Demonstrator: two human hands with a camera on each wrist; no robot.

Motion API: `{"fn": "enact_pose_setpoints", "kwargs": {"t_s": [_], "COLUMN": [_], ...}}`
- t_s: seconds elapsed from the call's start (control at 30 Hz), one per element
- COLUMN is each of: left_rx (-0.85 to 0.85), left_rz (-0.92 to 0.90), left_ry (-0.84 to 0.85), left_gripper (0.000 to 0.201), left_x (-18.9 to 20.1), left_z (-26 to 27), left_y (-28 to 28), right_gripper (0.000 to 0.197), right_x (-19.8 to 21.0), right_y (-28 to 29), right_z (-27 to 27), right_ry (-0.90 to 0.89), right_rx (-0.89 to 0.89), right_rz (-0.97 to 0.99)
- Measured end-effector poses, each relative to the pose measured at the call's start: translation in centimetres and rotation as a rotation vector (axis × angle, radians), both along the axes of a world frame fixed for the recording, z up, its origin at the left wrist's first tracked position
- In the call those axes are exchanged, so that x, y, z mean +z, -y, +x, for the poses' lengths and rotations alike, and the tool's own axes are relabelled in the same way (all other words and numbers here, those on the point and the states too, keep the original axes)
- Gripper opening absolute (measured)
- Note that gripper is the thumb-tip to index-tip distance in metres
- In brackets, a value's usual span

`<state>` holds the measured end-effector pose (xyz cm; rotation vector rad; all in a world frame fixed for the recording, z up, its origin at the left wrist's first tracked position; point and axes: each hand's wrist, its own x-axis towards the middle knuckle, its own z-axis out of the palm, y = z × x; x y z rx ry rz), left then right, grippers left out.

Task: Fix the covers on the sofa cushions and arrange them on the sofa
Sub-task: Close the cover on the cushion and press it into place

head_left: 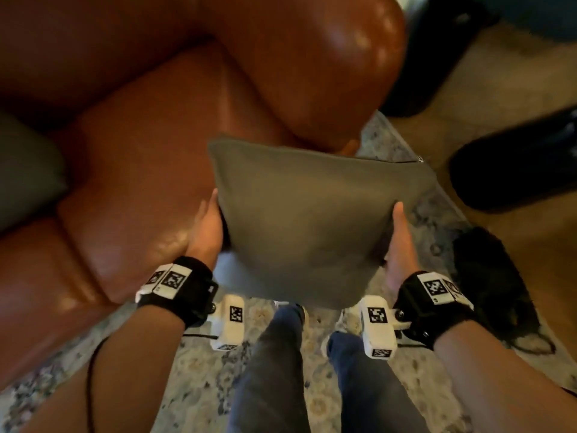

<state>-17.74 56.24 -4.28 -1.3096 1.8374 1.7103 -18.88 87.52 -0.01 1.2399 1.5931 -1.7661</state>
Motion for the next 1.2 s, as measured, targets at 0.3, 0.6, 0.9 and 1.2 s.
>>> {"fn": "enact_pose_setpoints", "kwargs": {"t_s": [0.3,0.6,0.9,1.2], "left_rx": [0.413,0.771,0.802,0.743], "left_rz": [0.007,0.078,0.215,0.087], "left_ry": [-0.047,-0.108,-0.308,-0.289], "left_gripper": [0.076,0.055,0.069,0.065], "left_x": [4.4,4.4,4.5,5.5], "left_z": [-1.1,-6.4,-16.4,-22.7], "left_y": [10.6,20.2,28.1,33.7], "right_gripper": [0.107,0.094,0.061,0.067], "right_x": [3.3,5.4,5.2,3.8], "right_y": [13.2,25.3,36.0,42.6], "right_z": [-9.9,-21.9,-34.9,-41.0], "right_ry": [-0.12,-0.218,-0.402,-0.438], "right_rx": [0.393,0.558,0.664,0.617], "right_rz": [-0.033,-0.065,-0.186,-0.194]}}
